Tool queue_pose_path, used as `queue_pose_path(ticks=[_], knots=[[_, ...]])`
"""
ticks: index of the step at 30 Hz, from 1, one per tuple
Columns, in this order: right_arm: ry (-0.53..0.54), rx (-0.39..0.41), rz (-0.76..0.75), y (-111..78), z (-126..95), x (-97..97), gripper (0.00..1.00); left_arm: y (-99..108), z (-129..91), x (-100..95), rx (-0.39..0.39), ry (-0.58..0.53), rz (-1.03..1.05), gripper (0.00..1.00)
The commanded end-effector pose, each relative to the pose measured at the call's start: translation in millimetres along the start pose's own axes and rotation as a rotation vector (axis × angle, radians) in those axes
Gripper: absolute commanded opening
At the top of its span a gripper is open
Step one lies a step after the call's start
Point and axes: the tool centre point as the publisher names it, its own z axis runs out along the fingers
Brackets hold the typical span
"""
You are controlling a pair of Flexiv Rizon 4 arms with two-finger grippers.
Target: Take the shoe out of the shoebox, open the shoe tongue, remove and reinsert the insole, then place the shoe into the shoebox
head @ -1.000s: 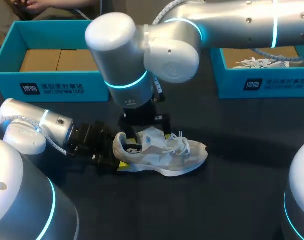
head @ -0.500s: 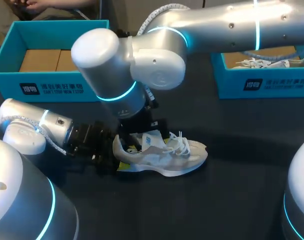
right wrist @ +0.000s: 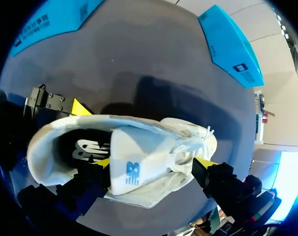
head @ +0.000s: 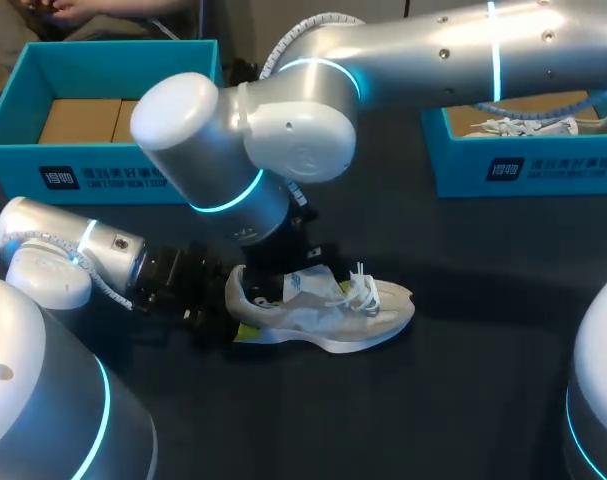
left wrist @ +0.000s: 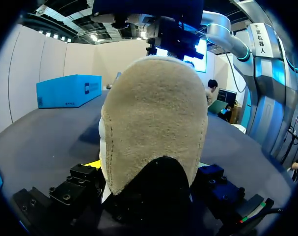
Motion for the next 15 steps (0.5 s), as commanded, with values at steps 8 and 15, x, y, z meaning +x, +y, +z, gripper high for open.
queue_pose_path(ticks=[8,15], knots=[[-0.03,0.003,0.782,-7.0,-15,-11.9,0.51,1,0,0.7,-0.003,0.003,0.0,0.0],[-0.032,-0.007,0.804,-9.1,-28,-22.6,0.5,1,0,0.7,-0.003,0.003,0.0,0.0]])
